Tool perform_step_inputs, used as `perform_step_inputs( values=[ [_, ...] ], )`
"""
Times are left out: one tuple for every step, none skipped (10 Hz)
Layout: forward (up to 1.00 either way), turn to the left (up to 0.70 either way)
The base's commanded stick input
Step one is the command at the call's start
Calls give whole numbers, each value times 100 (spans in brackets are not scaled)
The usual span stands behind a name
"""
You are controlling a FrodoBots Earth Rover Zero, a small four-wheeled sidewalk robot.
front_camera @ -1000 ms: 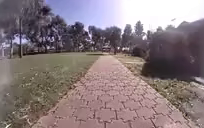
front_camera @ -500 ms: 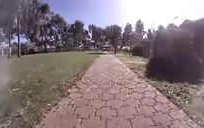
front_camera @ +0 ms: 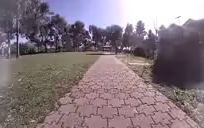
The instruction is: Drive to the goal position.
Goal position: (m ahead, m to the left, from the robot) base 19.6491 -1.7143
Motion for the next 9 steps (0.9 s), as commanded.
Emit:
perform_step_inputs(
  values=[
    [70,0],
    [70,0],
    [70,0],
    [70,0],
    [70,0],
    [70,0],
    [70,0],
    [70,0],
    [70,0]
  ],
)
